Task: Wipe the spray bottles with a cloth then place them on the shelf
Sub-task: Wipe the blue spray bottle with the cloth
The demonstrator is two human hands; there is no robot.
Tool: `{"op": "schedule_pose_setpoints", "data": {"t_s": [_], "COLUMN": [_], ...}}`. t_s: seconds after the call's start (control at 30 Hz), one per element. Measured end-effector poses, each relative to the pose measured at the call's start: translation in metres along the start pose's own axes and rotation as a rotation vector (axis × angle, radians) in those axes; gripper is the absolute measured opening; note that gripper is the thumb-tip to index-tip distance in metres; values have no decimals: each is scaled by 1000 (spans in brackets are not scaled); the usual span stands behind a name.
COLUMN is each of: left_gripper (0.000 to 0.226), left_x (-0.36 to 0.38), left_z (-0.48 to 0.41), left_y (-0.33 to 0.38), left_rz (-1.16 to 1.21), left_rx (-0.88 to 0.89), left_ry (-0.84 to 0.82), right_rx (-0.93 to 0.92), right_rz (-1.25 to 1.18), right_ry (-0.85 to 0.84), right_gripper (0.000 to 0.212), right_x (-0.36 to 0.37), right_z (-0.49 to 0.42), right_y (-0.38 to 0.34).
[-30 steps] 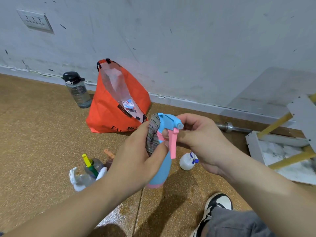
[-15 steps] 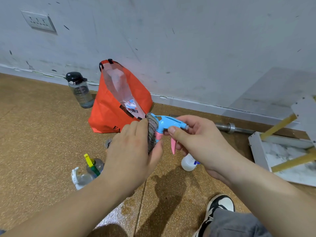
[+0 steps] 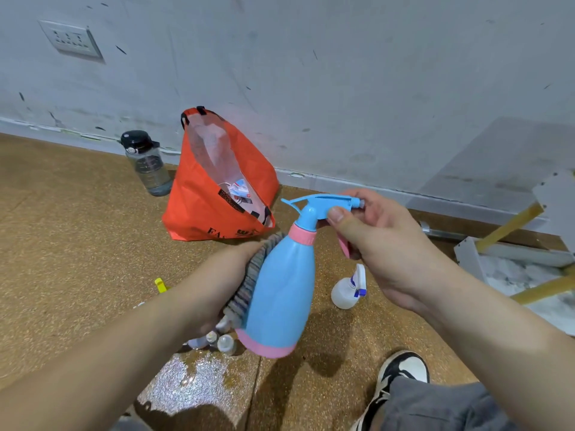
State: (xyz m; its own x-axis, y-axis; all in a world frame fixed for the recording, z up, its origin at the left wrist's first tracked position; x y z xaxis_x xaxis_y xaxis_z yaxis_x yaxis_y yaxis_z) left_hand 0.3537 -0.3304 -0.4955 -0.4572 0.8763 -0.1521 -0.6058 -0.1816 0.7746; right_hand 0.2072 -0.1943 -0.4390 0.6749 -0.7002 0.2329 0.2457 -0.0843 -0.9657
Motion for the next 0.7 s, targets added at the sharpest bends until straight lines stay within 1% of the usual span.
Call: {"op": "schedule_pose_setpoints", "data": {"t_s": [0.03,0.07,0.1,0.13,0.2,0.23,0.27,0.3,0.33,0.4,0.43,0.47,0.5,0.53,0.6,0.63,0.67,0.7], "left_gripper": [29,29,29,30,38,38,38,37,35,23,22,23,28,31,33,29,25,25], "left_x": [0,2,5,6,2,3,5,5,1,1,3,8,9,9,3,2,2,3], "left_z": [-6,-10,-7,-3,0,-2,0,-1,0,5,5,8,12,4,6,3,1,-1], "left_y": [1,5,9,14,22,29,28,20,13,2,-2,0,1,6,16,24,25,21], "left_rz": [22,27,-11,-19,6,19,46,108,182,241,262,177,163,169,187,199,168,128], "left_rx": [-32,-14,37,41,125,124,138,146,103,55,68,80,22,9,160,211,236,228], "left_ry": [-16,-36,-89,-113,-147,-161,-213,-320,-332,-270,-292,-331,-322,-288,-232,-183,-138,-130], "right_rx": [12,20,23,24,21,20,19,18,15,9,11,16,18,15,-3,-16,-25,-28], "right_rz": [4,12,19,20,-18,-48,-71,-82,-79,-44,-28,-19,-15,-11,4,8,13,22], "right_ry": [-7,-18,-34,-60,-119,-139,-157,-173,-187,-212,-221,-226,-223,-213,-184,-171,-158,-145], "right_gripper": [10,10,10,10,11,12,13,13,13,11,9,7,9,12,15,15,14,13], "right_x": [0,-1,-1,1,4,6,8,9,10,10,10,10,8,6,4,4,4,4], "right_z": [0,0,0,1,2,3,4,4,4,3,2,1,0,-1,-3,-4,-4,-4], "right_y": [1,1,1,1,0,-2,-3,-4,-4,-3,-1,0,1,1,1,0,1,2]}}
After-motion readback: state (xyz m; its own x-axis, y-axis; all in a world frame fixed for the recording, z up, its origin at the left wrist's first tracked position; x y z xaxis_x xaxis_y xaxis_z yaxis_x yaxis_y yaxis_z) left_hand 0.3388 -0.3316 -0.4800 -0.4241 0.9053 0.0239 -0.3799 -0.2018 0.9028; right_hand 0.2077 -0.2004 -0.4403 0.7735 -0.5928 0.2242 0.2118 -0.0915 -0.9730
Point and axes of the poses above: each hand's wrist, its own z-axis away from the middle knuckle, its own x-axis out of the palm, y = z × x, the point moved 4 cm from there along -z, towards the middle knuckle, and after that the axes turned 14 degrees about -z, right-handed, at the moved point
